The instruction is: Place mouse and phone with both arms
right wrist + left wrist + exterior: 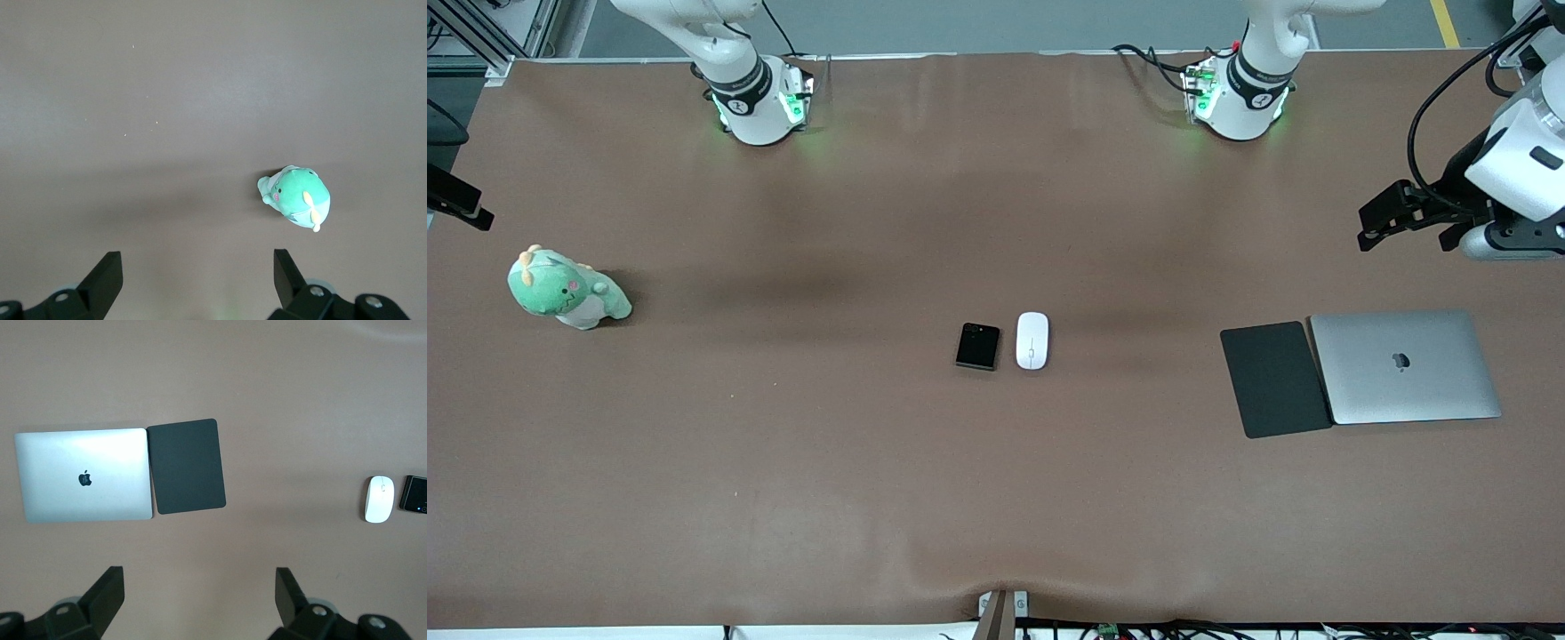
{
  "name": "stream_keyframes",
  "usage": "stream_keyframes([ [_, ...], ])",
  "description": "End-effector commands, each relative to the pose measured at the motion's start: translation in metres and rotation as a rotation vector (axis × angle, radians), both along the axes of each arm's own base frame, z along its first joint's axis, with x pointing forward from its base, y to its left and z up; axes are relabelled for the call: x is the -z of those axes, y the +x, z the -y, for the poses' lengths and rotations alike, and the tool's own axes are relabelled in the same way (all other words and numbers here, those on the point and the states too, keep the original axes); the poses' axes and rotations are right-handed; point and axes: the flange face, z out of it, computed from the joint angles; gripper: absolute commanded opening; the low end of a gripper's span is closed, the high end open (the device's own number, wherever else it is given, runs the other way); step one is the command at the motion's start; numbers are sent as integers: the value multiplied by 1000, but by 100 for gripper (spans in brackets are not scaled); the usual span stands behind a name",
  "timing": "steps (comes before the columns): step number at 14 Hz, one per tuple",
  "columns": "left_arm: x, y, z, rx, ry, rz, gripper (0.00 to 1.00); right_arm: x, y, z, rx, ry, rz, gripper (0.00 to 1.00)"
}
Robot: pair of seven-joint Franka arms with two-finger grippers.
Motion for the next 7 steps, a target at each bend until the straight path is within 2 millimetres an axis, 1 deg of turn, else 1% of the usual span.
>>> stream_keyframes([
  [1,-1,-5,0,18,-12,11,100,-8,-3,1,13,9,9,100],
  [4,0,-3,3,22,-14,23,100,-9,-4,3,16,5,12,100],
  [5,-1,-2,6,27,-16,29,100,-16,-5,5,19,4,22,100],
  [7,-1,-1,3,23,-22,34,100,-18,-6,9,25,4,27,100],
])
